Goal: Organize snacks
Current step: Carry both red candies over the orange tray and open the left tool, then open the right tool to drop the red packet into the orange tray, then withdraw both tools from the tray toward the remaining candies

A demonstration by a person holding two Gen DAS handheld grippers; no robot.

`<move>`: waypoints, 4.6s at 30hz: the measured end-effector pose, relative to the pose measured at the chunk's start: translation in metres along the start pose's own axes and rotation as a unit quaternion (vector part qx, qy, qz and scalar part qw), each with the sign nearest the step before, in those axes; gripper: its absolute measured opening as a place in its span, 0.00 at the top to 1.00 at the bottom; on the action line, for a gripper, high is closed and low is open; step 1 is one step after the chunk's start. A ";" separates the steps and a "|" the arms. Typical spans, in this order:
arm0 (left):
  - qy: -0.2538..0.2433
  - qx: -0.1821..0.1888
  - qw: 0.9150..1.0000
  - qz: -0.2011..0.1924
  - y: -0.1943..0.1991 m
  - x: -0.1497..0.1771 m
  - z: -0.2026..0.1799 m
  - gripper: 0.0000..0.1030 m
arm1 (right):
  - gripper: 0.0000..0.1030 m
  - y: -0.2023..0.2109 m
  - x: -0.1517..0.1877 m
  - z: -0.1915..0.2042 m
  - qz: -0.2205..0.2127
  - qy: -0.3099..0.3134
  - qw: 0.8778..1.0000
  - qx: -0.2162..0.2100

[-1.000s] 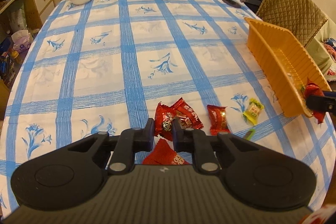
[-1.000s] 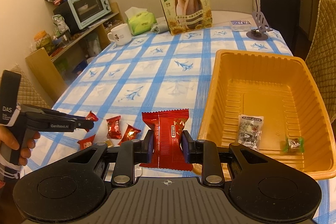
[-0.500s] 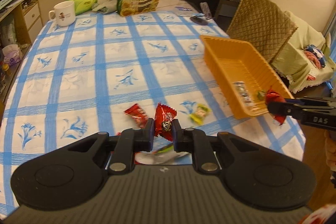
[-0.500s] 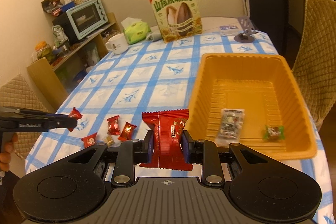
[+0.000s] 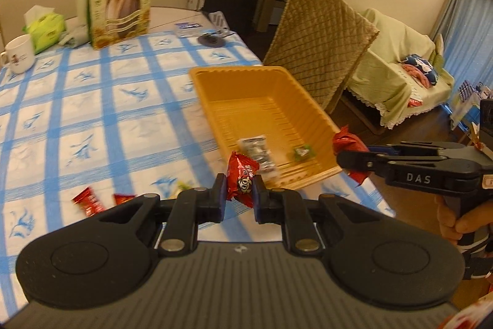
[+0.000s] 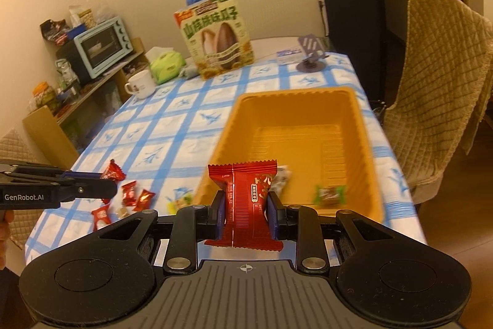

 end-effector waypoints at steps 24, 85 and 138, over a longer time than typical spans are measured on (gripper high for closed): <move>0.008 -0.037 0.999 0.012 -0.123 -0.099 -0.024 0.85 | 0.73 -0.069 -0.086 -0.068 0.014 -0.009 1.000 -0.002; 0.008 -0.068 0.997 0.040 -0.149 -0.092 0.014 0.22 | 0.24 -0.103 -0.109 -0.091 0.014 -0.046 0.999 0.008; 0.066 -0.096 0.993 0.033 0.095 0.107 0.066 0.21 | 0.21 -0.008 0.078 0.083 0.098 0.026 0.995 -0.020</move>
Point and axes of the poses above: each gripper's, at about its wrist camera, not at the fingertips, and y roughly against the way its jaws point, z to its left, x to its underside, the point moved 9 cm from there along -y, roughly the way its jaws point, and after that the axes turned 11 degrees about -y, right-handed, at the moved point
